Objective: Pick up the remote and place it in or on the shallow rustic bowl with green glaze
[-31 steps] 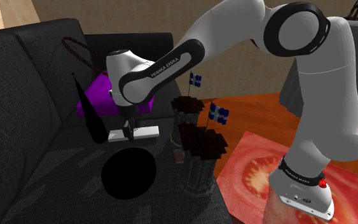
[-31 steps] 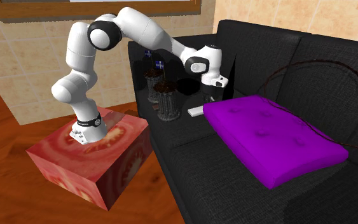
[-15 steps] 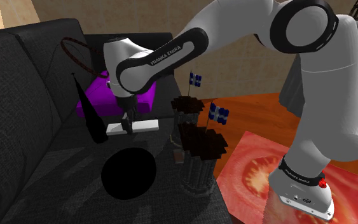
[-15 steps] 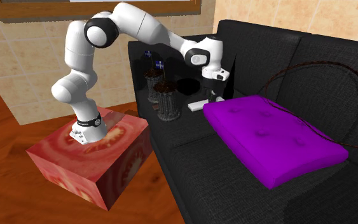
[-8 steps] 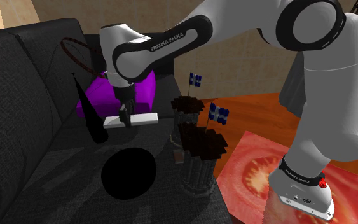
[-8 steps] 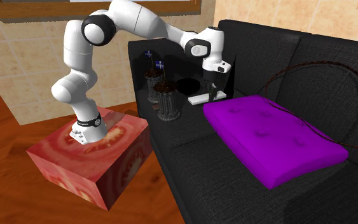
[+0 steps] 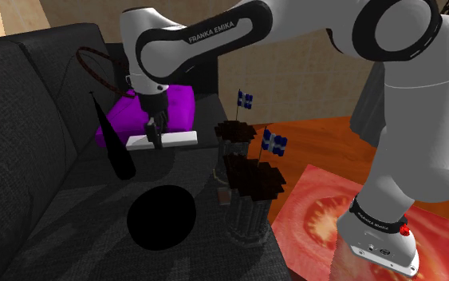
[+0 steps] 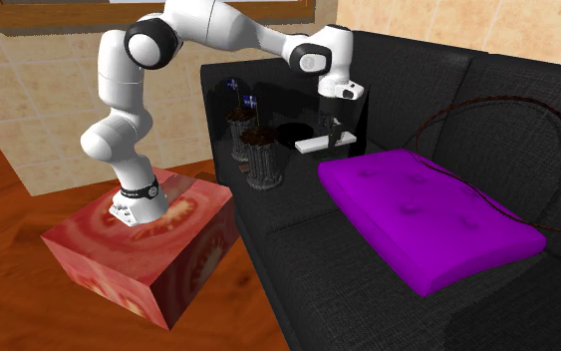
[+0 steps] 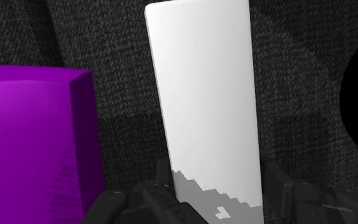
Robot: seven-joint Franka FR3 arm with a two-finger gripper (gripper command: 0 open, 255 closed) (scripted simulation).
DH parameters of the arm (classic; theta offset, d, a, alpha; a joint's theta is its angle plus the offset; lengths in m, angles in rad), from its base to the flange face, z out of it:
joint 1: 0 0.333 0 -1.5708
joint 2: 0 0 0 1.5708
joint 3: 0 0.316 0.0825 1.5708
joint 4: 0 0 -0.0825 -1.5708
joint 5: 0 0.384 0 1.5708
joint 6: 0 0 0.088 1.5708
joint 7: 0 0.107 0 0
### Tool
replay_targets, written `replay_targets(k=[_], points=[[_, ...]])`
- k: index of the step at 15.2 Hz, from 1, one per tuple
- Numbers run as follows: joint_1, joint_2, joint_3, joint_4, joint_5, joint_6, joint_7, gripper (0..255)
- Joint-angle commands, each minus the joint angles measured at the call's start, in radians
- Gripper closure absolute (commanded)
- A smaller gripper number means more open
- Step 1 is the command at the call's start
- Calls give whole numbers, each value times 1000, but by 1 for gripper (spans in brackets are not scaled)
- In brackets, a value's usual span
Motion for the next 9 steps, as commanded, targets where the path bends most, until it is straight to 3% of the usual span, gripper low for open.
replay_targets(k=[1, 7, 9], points=[[0, -1, 0, 26, 1, -27, -2, 255], [2, -9, 2, 96, 4, -104, -3, 255], [12, -27, 9, 70, 5, -96, 14, 255]])
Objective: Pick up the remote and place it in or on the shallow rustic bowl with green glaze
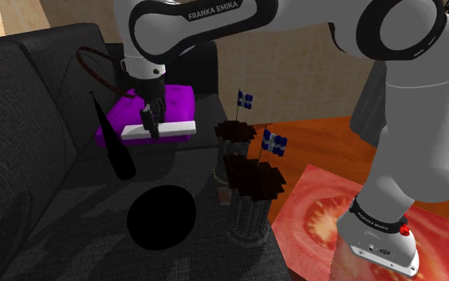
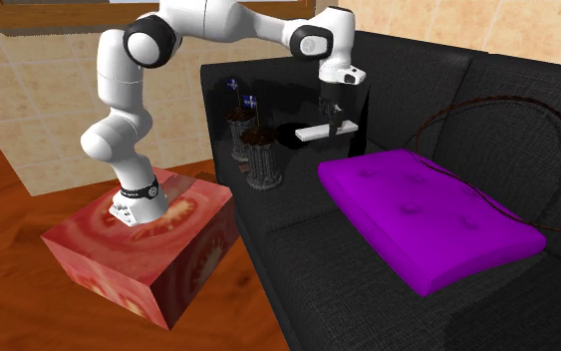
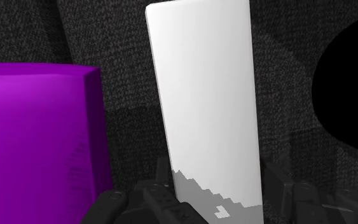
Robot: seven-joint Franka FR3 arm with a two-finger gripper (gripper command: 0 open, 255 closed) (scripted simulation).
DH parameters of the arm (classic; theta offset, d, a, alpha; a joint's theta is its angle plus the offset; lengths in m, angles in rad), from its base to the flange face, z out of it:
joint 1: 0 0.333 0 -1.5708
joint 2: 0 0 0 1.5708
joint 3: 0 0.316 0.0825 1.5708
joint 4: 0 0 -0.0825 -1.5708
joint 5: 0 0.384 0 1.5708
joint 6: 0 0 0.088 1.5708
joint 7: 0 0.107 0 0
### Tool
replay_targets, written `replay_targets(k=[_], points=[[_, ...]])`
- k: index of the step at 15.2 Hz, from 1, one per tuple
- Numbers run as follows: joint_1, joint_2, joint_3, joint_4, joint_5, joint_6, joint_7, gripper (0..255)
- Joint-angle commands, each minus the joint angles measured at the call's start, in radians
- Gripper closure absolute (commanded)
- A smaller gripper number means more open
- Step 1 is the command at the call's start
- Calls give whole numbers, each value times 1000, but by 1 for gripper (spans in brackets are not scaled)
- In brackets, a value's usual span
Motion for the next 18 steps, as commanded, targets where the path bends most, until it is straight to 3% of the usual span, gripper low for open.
replay_targets(k=[1, 8, 16, 18], points=[[16, -31, 11, -40, 3, 9, 28, 255], [93, -124, 62, -173, 13, 50, 162, 255], [190, -174, 129, -242, 13, 70, 329, 255], [190, -170, 128, -264, 11, 96, 330, 255]])
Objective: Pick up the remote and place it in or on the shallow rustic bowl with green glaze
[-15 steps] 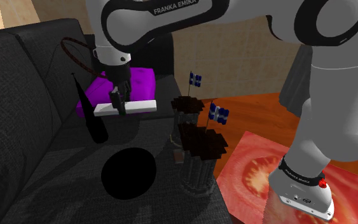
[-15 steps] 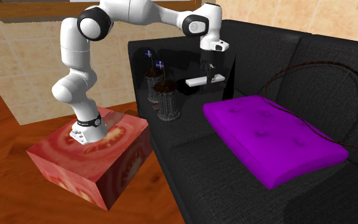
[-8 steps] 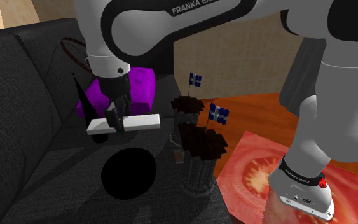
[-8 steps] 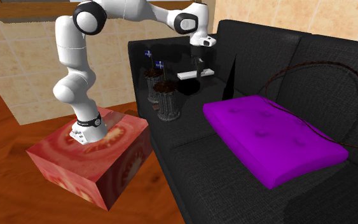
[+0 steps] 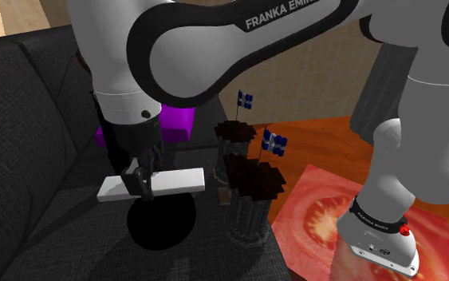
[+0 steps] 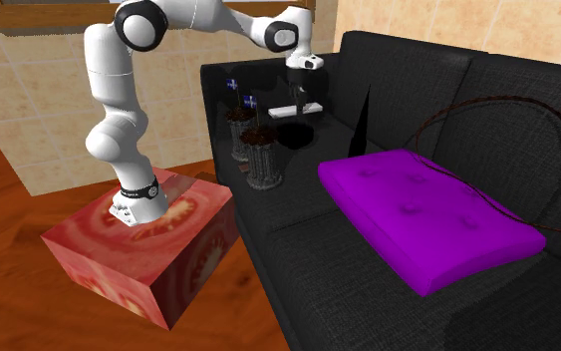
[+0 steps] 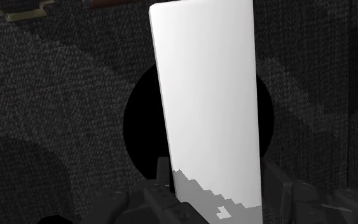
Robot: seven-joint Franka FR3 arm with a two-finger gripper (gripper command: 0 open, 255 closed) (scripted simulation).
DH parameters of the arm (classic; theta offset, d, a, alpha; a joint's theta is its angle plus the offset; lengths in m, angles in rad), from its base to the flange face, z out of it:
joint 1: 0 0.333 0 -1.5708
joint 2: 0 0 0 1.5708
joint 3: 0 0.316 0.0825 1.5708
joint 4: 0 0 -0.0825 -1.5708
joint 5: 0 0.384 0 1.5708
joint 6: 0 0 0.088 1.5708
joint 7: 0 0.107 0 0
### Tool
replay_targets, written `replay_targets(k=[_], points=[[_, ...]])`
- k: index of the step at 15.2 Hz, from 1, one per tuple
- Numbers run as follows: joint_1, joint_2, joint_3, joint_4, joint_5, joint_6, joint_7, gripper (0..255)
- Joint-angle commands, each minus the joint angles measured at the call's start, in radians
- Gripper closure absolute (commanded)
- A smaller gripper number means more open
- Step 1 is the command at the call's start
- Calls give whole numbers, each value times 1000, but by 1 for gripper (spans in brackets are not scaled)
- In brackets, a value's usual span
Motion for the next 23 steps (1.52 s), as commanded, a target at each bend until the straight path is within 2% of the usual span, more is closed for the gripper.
replay_targets(k=[1, 11, 19, 20, 23], points=[[3, 6, 1, -15, -3, 21, 6, 255], [5, 43, -4, -110, -21, 150, 17, 255], [5, 43, -4, -110, -21, 150, 17, 255], [5, 43, -4, -110, -21, 150, 17, 0], [5, 43, -4, -110, -21, 150, 17, 0]])
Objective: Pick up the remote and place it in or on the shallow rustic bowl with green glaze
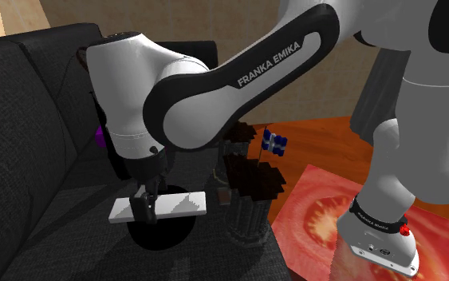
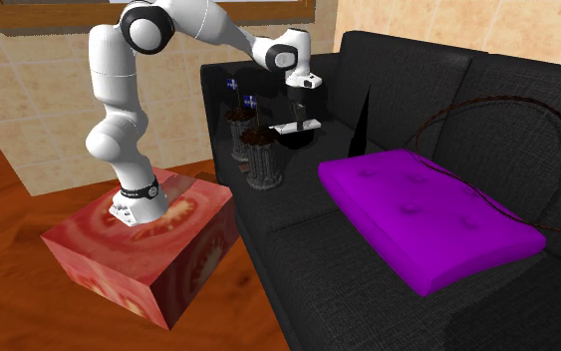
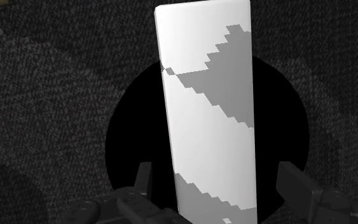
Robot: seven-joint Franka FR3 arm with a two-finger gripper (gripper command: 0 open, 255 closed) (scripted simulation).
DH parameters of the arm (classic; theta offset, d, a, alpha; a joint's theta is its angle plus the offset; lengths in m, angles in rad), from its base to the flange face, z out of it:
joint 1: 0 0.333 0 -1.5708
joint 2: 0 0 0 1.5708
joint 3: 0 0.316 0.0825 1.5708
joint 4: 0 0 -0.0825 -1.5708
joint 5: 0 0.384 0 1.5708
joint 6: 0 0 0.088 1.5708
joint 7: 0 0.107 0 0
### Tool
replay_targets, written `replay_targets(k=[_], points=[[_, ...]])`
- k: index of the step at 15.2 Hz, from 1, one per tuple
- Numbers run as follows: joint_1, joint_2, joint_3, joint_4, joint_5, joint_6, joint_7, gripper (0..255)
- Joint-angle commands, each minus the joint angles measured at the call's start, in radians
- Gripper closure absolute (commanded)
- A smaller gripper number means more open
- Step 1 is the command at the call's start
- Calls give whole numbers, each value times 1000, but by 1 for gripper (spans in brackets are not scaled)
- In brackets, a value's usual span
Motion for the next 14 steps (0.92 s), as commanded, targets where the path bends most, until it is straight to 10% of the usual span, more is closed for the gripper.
replay_targets(k=[1, 14], points=[[0, 0, 0, 0, 0, 0, 0, 0], [-4, -37, 4, 82, 18, -116, -12, 0]])
